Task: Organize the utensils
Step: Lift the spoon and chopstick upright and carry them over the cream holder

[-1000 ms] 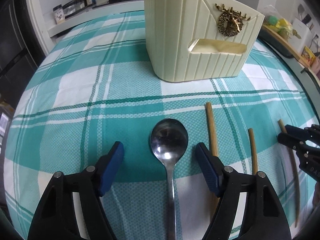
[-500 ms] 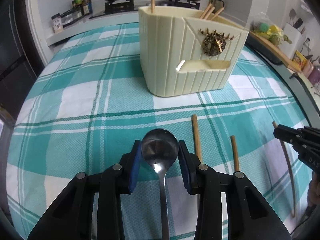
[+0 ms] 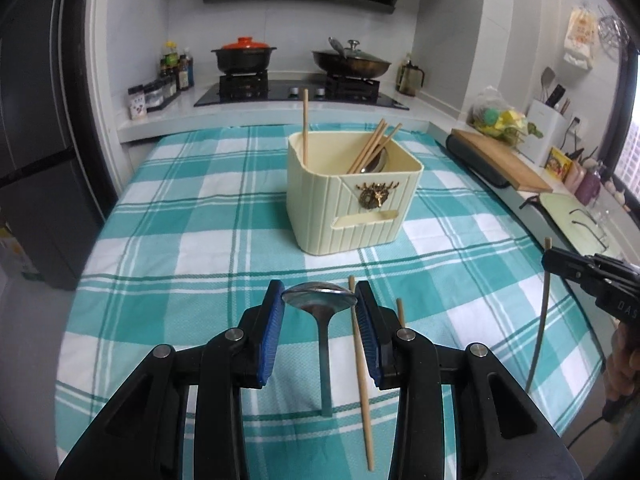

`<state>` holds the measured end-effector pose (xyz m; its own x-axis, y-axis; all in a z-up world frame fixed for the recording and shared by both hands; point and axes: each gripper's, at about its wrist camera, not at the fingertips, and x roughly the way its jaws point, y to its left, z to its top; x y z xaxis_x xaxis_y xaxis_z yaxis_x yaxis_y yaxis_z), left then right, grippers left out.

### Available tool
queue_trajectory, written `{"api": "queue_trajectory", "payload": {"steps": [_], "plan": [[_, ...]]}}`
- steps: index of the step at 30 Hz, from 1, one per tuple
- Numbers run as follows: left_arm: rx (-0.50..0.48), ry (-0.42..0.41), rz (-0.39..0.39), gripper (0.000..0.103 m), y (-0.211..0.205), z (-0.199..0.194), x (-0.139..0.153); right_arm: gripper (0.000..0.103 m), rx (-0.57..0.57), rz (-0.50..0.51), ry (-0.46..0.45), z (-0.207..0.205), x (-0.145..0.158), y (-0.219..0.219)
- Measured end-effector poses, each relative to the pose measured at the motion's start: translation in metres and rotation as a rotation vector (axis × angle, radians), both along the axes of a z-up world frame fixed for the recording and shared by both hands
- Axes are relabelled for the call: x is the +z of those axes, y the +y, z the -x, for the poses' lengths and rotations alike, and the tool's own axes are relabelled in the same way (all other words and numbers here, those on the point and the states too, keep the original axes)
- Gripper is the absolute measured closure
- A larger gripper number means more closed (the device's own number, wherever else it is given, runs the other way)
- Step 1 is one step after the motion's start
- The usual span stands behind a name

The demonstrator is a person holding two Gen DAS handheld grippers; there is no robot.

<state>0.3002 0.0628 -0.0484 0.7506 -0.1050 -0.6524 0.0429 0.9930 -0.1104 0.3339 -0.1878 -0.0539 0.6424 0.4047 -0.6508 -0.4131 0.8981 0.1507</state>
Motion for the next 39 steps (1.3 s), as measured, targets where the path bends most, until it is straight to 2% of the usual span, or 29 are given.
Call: {"api": "queue_trajectory", "payload": {"steps": [6, 15, 28, 35, 39], "plan": [[0.004, -0.048, 0.009, 0.067, 0.001, 0.021, 0.021, 0.097, 0.002, -0.025, -0.097, 0.03, 0.026, -0.002], [-0.017, -0.071, 0.035, 0.067, -0.003, 0.03, 0.043, 0.097, -0.004, -0.064, -0.25, 0.052, 0.054, -0.002], [-0.044, -0.085, 0.054, 0.067, 0.0, 0.02, 0.071, 0.097, -0.008, -0.065, -0.311, 0.041, 0.077, 0.0], [-0.051, -0.124, 0.094, 0.067, 0.009, -0.004, 0.105, 0.097, -0.003, -0.056, -0.346, 0.019, 0.1, 0.007], [-0.057, -0.16, 0.089, 0.067, 0.011, -0.027, 0.133, 0.097, -0.003, -0.049, -0.382, -0.002, 0.12, 0.015]]}}
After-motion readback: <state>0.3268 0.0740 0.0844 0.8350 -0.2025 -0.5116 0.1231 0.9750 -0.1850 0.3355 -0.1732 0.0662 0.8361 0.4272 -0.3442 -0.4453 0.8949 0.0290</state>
